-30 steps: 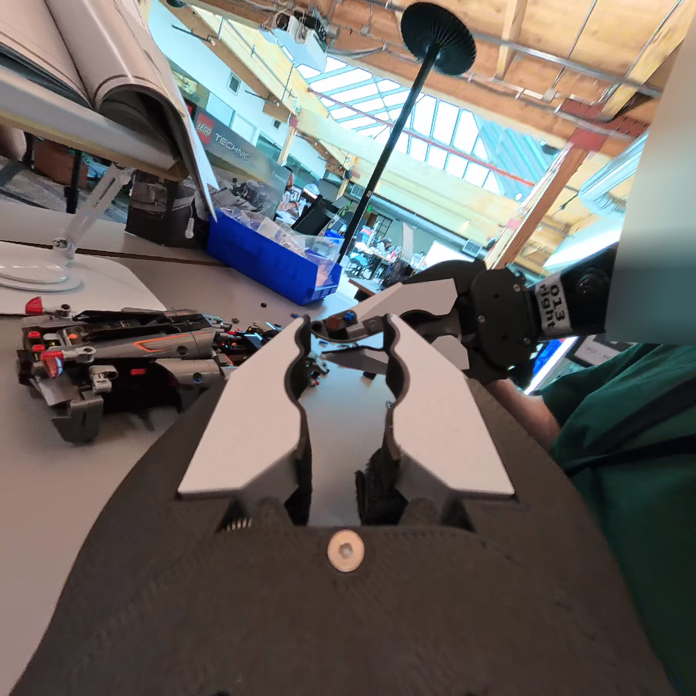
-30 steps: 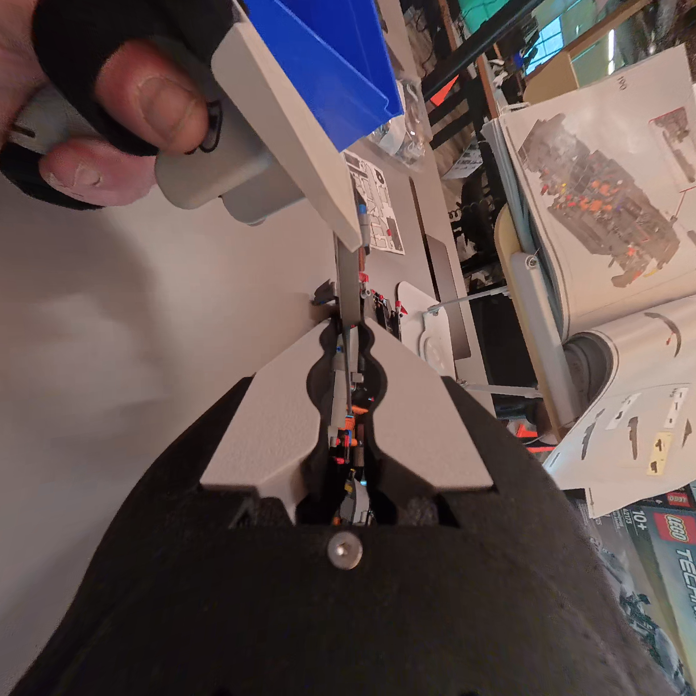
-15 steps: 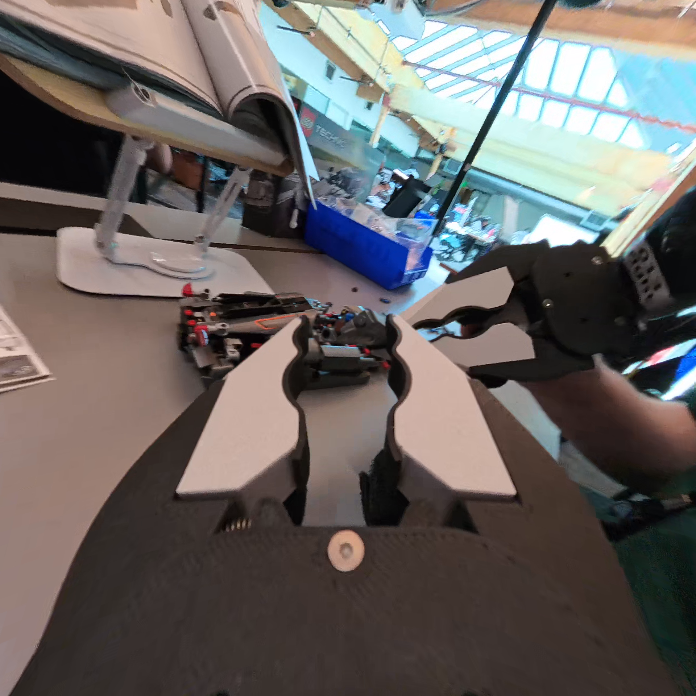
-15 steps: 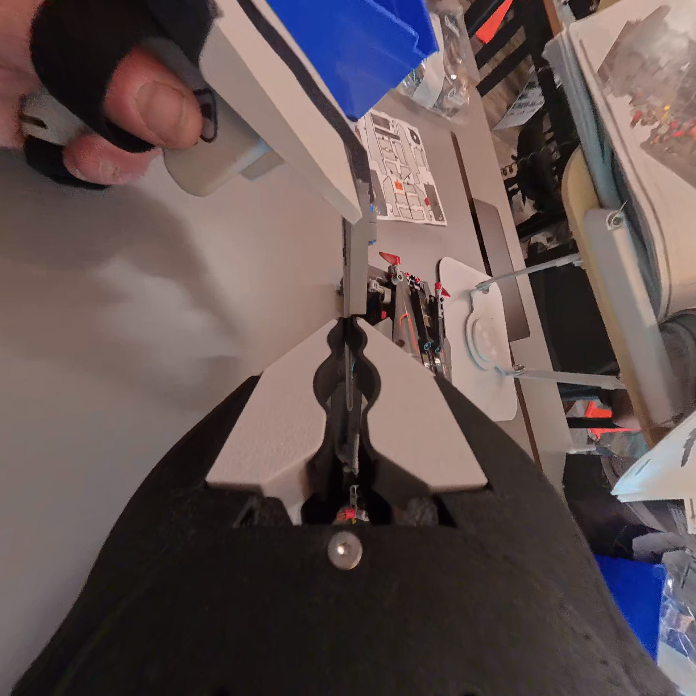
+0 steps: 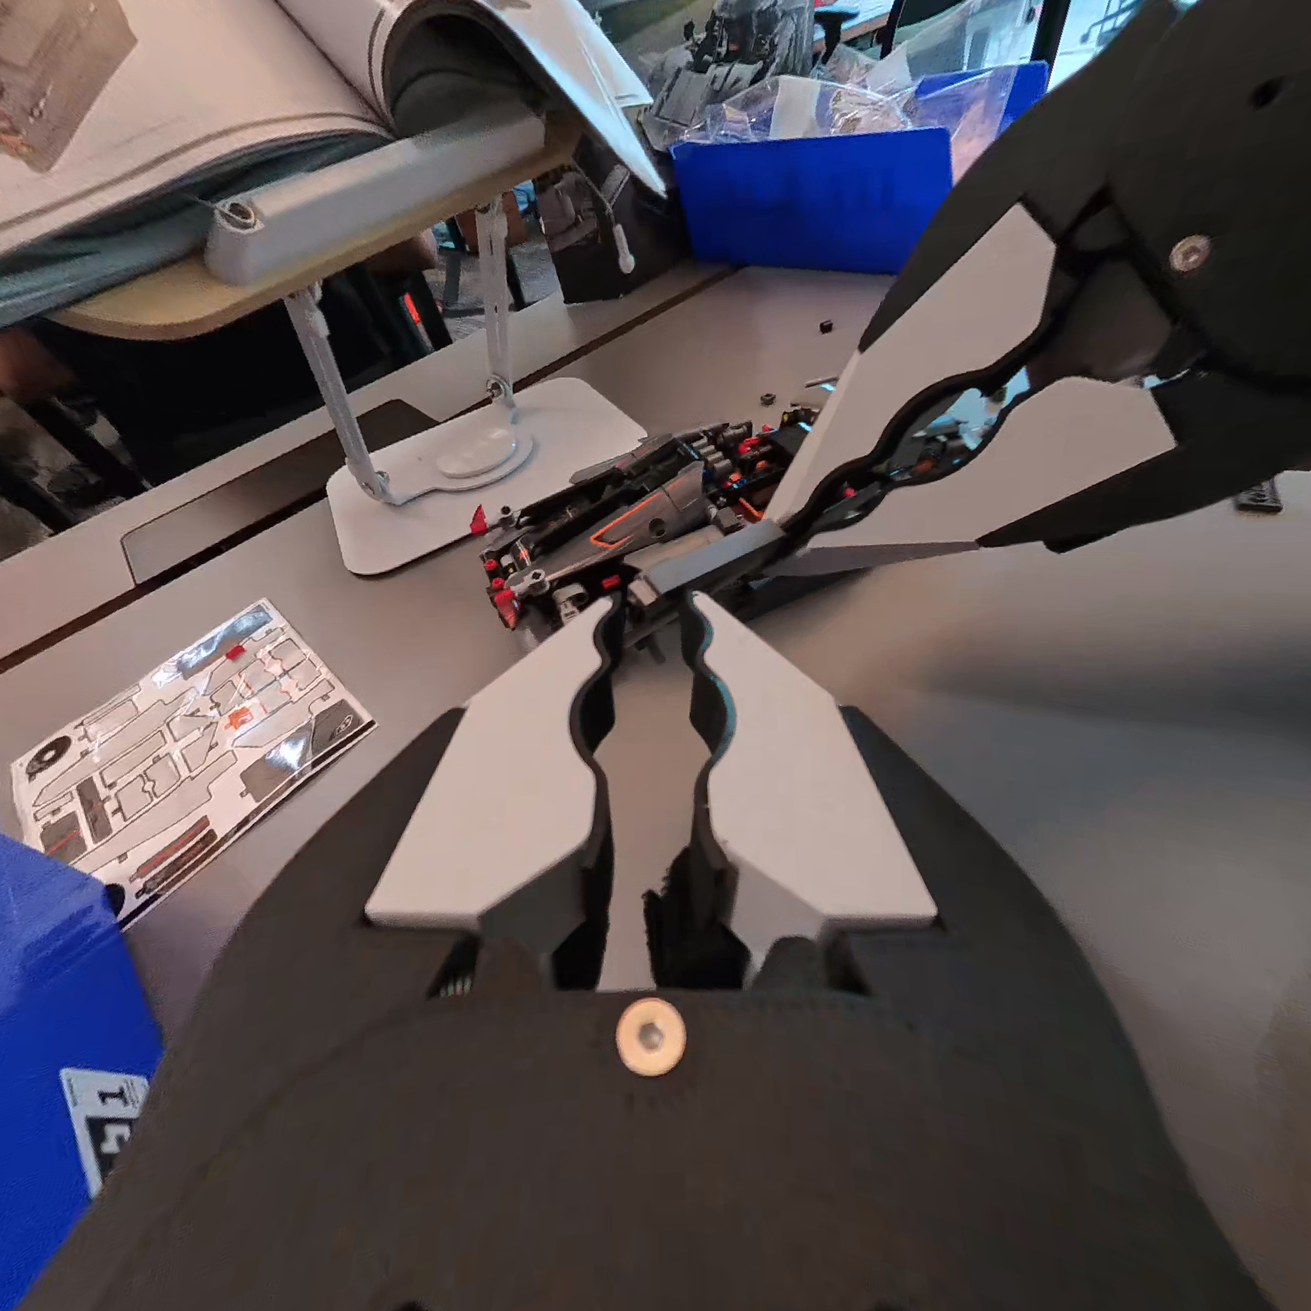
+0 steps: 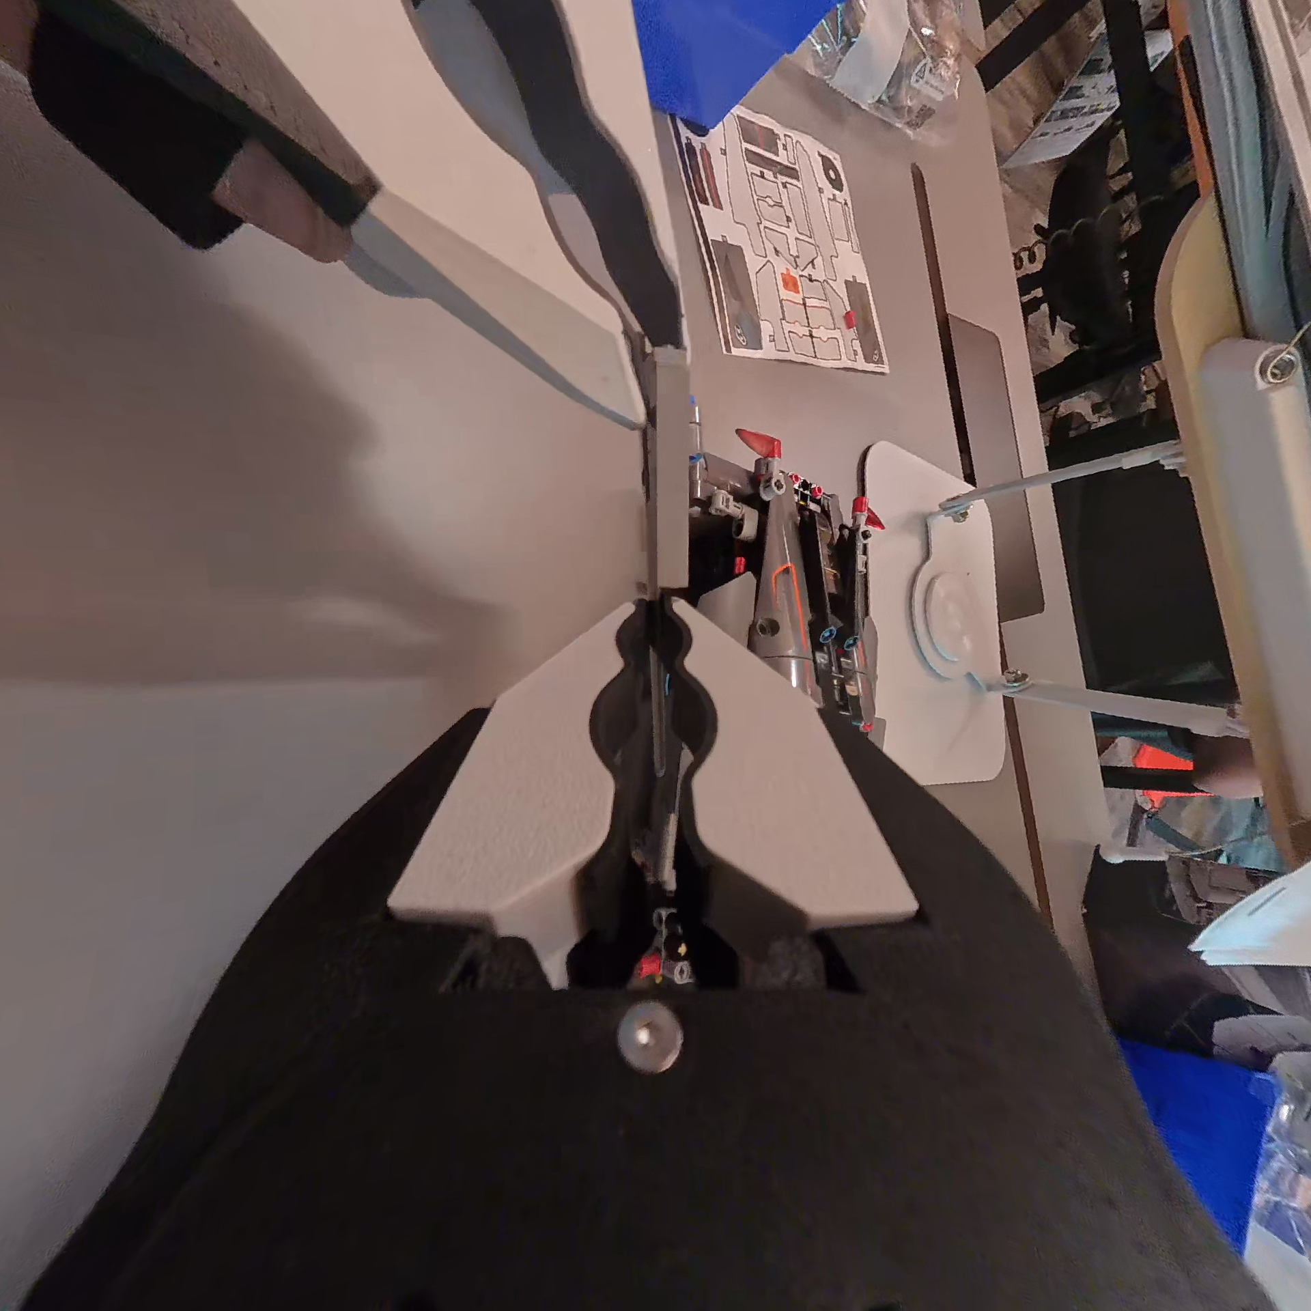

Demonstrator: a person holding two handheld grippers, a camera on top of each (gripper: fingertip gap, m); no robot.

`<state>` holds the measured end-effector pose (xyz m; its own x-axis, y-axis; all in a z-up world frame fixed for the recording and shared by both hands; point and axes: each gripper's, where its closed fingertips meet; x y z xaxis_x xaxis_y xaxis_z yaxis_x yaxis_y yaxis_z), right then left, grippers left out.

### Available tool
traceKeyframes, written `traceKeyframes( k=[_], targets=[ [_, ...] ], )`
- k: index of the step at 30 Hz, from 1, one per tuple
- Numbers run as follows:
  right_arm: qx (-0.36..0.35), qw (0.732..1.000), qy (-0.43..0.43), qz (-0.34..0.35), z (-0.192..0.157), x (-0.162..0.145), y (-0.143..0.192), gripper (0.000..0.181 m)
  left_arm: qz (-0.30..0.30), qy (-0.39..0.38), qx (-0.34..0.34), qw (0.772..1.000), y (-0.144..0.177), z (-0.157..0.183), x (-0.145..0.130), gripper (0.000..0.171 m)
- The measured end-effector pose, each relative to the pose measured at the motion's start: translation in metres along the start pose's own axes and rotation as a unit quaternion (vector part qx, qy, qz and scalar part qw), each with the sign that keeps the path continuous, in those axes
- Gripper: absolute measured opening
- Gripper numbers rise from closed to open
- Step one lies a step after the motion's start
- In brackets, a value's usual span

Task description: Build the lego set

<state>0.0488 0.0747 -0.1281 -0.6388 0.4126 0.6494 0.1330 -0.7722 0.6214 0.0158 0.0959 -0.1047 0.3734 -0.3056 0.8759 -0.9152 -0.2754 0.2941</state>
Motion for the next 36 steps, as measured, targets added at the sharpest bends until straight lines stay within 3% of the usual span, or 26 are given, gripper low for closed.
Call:
traceKeyframes(
  k=[7,15,24,33,36],
  targets=[
    [0.011,0.999,-0.051,0.004,0.006,-0.002,-0.018,0.008,-0.009,0.008,-0.003,1.0,-0.008,-0.014,-0.017,0.01],
    [0.01,0.996,-0.083,0.009,0.013,-0.01,-0.029,0.001,-0.002,0.031,-0.016,0.999,-0.026,-0.026,-0.026,0.01],
    [0.023,0.994,-0.109,-0.004,0.009,-0.013,-0.051,0.0,-0.06,0.056,-0.028,0.996,-0.044,-0.038,-0.056,0.008],
    [0.064,0.989,-0.133,-0.004,0.006,-0.007,-0.059,0.0,-0.055,0.091,-0.024,0.994,-0.044,-0.049,-0.058,0.0],
    [0.072,0.989,-0.131,-0.007,0.007,-0.006,-0.059,0.0,-0.054,0.109,-0.037,0.992,-0.042,-0.048,-0.057,0.01]
  ],
)
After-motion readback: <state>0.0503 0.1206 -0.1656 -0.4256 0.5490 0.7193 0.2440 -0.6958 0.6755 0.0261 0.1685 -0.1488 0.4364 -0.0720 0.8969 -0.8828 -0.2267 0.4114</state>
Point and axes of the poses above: each gripper's, where its closed fingertips meet, y back along the fingers, x out of its top, z = x × y across the jaws, and after that the axes turned 13 degrees about -y, right-handed
